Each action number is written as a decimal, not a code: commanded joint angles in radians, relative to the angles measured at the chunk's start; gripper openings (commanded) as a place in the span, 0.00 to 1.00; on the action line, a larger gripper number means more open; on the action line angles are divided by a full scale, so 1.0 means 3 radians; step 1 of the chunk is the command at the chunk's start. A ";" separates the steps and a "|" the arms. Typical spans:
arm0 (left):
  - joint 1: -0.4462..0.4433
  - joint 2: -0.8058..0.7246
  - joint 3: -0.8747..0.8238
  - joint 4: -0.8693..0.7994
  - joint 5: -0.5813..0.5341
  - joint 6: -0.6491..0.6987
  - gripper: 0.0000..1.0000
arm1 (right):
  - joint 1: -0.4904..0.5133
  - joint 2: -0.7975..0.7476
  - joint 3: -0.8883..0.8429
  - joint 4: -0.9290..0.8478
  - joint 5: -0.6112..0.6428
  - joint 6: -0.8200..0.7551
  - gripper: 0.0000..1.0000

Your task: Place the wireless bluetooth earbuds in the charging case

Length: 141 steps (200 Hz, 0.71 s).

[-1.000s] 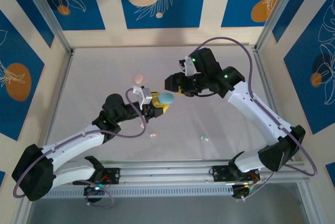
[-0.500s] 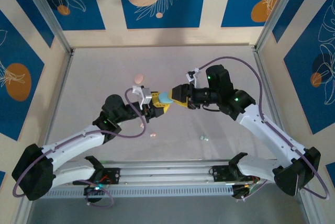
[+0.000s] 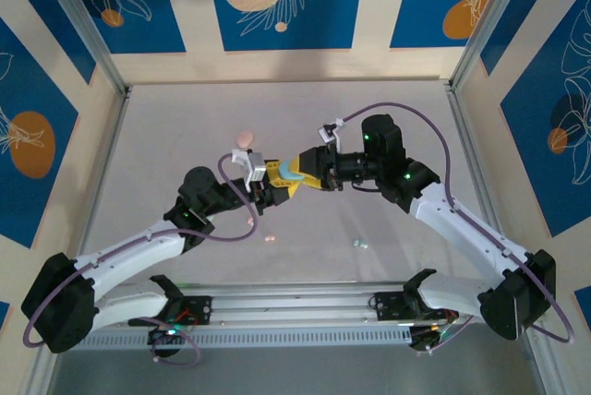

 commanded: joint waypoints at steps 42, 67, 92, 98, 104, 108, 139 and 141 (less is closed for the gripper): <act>-0.0007 0.0000 0.0142 0.0062 0.0014 0.0026 0.36 | -0.0040 0.0039 -0.0075 0.0222 -0.0248 0.0142 0.27; -0.0005 -0.0006 0.0139 0.0008 -0.0023 0.0051 0.40 | -0.0086 0.0024 -0.0100 0.0224 -0.0210 0.0137 0.20; -0.0007 -0.0020 0.0160 -0.0127 -0.0050 0.0099 0.50 | -0.0108 0.0004 -0.0106 0.0252 -0.0149 0.0120 0.17; -0.0007 -0.0028 0.0162 -0.0165 -0.0071 0.0110 0.54 | -0.0113 -0.0009 -0.0111 0.0271 -0.0120 0.0112 0.17; -0.0008 -0.0035 0.0157 -0.0200 -0.0083 0.0127 0.58 | -0.0122 -0.0017 -0.0118 0.0284 -0.0083 0.0107 0.16; -0.0006 -0.0039 0.0157 -0.0224 -0.0091 0.0144 0.59 | -0.0123 -0.0024 -0.0121 0.0287 -0.0064 0.0106 0.16; -0.0008 -0.0129 0.0139 -0.0467 -0.0225 0.0227 0.69 | -0.0265 -0.0136 -0.0290 0.0348 0.0302 0.0096 0.16; -0.0008 -0.0135 0.0140 -0.0484 -0.0243 0.0226 0.70 | -0.0289 -0.0150 -0.0315 0.0359 0.0350 0.0092 0.16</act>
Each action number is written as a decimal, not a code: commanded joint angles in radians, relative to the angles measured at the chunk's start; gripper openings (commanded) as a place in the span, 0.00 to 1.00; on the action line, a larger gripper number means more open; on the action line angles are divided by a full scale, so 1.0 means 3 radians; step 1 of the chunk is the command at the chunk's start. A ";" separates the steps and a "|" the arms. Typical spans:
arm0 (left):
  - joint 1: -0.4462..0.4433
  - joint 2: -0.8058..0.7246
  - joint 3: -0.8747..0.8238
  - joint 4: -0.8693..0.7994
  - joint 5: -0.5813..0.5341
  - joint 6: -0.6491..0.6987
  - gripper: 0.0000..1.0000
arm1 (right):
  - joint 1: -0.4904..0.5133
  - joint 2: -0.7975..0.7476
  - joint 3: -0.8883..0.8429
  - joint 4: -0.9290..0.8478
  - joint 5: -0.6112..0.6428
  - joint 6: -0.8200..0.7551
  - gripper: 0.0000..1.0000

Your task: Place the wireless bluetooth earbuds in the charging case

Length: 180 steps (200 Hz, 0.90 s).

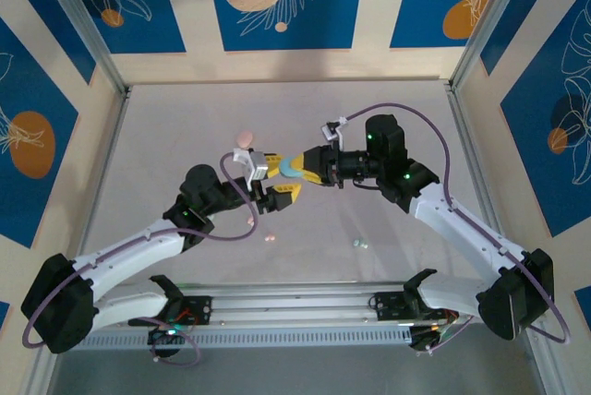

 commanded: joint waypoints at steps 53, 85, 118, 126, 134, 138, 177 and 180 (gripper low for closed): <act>-0.0004 -0.0307 0.0247 -0.1003 -0.0623 0.0032 0.73 | -0.0735 -0.0044 -0.0679 -0.0055 0.0841 -0.0217 0.16; 0.0009 -0.0328 0.0547 -0.1766 -0.0953 -0.0034 0.76 | -0.1154 0.0460 -0.0791 0.0030 0.0492 -0.0403 0.18; 0.0022 -0.0398 0.0534 -0.1877 -0.1029 -0.0042 0.78 | -0.1266 0.1094 -0.0466 -0.0257 0.0467 -0.0972 0.18; 0.0023 -0.0410 0.0528 -0.1886 -0.1031 -0.0038 0.78 | -0.1272 0.1312 -0.0342 -0.0314 0.0454 -0.1077 0.18; 0.0028 -0.0418 0.0537 -0.1921 -0.1032 -0.0028 0.78 | -0.1294 0.1478 -0.0260 -0.0336 0.0410 -0.1106 0.18; 0.0028 -0.0421 0.0546 -0.1945 -0.1033 -0.0025 0.78 | -0.1297 0.1586 -0.0211 -0.0321 0.0372 -0.1113 0.18; 0.0038 -0.0469 0.0596 -0.2162 -0.1147 0.0023 0.79 | -0.1305 0.2185 0.0164 -0.0249 0.0335 -0.1222 0.18; 0.0040 -0.0471 0.0603 -0.2183 -0.1161 0.0031 0.79 | -0.1307 0.2220 0.0189 -0.0250 0.0340 -0.1233 0.19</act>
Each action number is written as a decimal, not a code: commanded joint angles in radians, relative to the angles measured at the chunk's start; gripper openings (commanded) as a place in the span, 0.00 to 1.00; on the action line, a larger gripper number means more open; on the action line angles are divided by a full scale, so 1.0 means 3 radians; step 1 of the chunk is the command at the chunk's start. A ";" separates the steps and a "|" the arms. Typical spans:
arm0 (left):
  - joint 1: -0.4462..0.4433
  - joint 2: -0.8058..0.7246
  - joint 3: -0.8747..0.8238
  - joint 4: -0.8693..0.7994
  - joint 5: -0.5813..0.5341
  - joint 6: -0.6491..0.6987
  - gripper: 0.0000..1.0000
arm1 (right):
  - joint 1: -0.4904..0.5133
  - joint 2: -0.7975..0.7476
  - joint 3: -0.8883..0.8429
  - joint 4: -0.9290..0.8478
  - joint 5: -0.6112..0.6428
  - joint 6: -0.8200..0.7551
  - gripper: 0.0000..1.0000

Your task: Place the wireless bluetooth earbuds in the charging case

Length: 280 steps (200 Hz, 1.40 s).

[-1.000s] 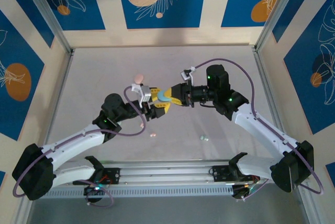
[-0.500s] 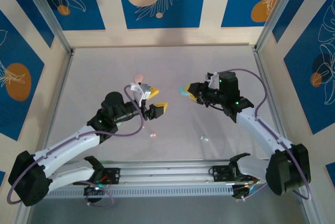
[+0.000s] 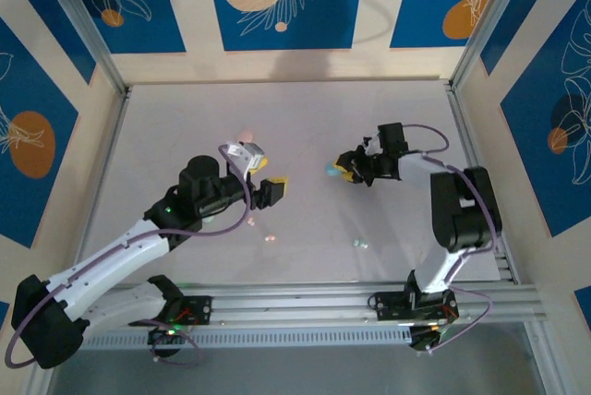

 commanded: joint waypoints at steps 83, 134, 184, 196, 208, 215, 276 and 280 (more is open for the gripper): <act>0.0049 -0.0102 0.0156 -0.0384 -0.0311 0.0029 0.80 | -0.0073 0.0696 0.0550 -0.0375 -0.0024 -0.0560 0.24; 0.0065 -0.0104 0.0141 -0.0357 -0.0226 0.0008 0.80 | -0.0105 0.0619 0.0488 -0.0536 0.0087 -0.0682 0.32; 0.0091 -0.0103 0.0104 -0.0318 -0.0190 -0.0043 0.80 | -0.0109 0.0550 0.0591 -0.0858 0.0302 -0.0794 0.46; 0.0104 -0.0107 0.0099 -0.0320 -0.0189 -0.0044 0.80 | -0.0107 0.0507 0.0594 -0.0913 0.0386 -0.0797 0.48; 0.0105 -0.0117 0.0096 -0.0328 -0.0194 -0.0042 0.80 | -0.0109 0.0479 0.0610 -0.0991 0.0473 -0.0785 0.49; 0.0110 -0.0119 0.0090 -0.0330 -0.0199 -0.0044 0.80 | -0.0108 0.0479 0.0637 -0.1045 0.0515 -0.0785 0.49; 0.0147 -0.0128 0.0066 -0.0320 -0.0184 -0.0061 0.80 | -0.0076 0.0364 0.0741 -0.1323 0.0751 -0.0841 0.58; 0.0154 -0.0129 0.0068 -0.0320 -0.0185 -0.0063 0.80 | -0.0073 0.0341 0.0746 -0.1343 0.0776 -0.0846 0.58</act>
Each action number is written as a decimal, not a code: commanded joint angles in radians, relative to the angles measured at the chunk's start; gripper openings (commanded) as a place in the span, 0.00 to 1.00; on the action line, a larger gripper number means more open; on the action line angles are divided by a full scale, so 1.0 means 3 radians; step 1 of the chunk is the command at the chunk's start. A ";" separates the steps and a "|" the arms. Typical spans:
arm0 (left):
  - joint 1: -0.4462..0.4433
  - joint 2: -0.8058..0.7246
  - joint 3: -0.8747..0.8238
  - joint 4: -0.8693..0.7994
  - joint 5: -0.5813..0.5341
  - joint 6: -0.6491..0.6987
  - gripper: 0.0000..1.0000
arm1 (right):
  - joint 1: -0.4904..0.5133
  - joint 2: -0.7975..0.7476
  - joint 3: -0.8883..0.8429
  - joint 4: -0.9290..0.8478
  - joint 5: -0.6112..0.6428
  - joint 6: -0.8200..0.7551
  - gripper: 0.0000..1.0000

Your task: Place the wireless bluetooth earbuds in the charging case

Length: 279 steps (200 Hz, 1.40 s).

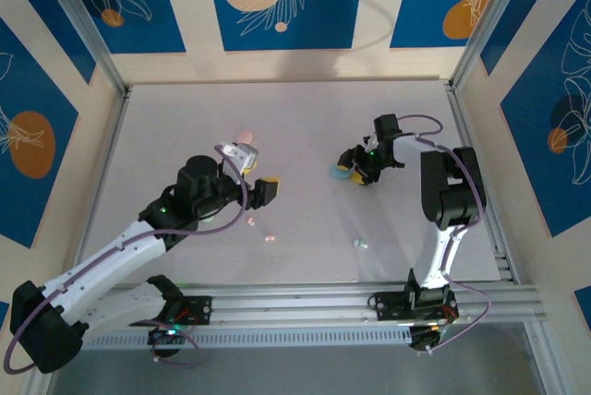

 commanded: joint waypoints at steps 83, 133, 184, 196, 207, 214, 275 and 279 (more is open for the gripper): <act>0.0201 0.0168 0.0134 -0.0354 -0.0543 -0.0349 0.78 | 0.0348 -0.0909 -0.0102 -0.0309 0.0688 -0.0168 0.60; 0.0975 0.0188 -0.0111 -0.0858 -0.0756 -0.1230 0.83 | 0.1127 -0.1254 -0.0137 -0.0086 0.1091 -0.0360 0.59; 0.1618 0.0094 -0.0480 -0.1204 -0.0667 -0.2011 0.82 | 0.2176 -0.0948 0.0210 0.0132 0.1530 -0.0799 0.59; 0.1666 0.0195 -0.0496 -0.1391 -0.0744 -0.2228 0.80 | 0.2270 -0.0840 0.0340 0.0052 0.1641 -0.0738 0.59; 0.1675 0.0334 -0.0468 -0.1533 -0.0769 -0.2303 0.81 | 0.2306 -0.0812 0.0367 0.0062 0.1655 -0.0676 0.59; 0.1676 0.0427 -0.0430 -0.1623 -0.0783 -0.2348 0.81 | 0.2313 -0.0819 0.0358 0.0083 0.1663 -0.0632 0.59; 0.1668 0.0964 -0.0252 -0.1745 -0.0696 -0.2542 0.80 | 0.2257 -0.0979 0.0133 0.0087 0.1734 -0.0467 0.59; 0.1668 0.0999 -0.0246 -0.1736 -0.0684 -0.2548 0.80 | 0.2248 -0.0993 0.0111 0.0087 0.1733 -0.0459 0.60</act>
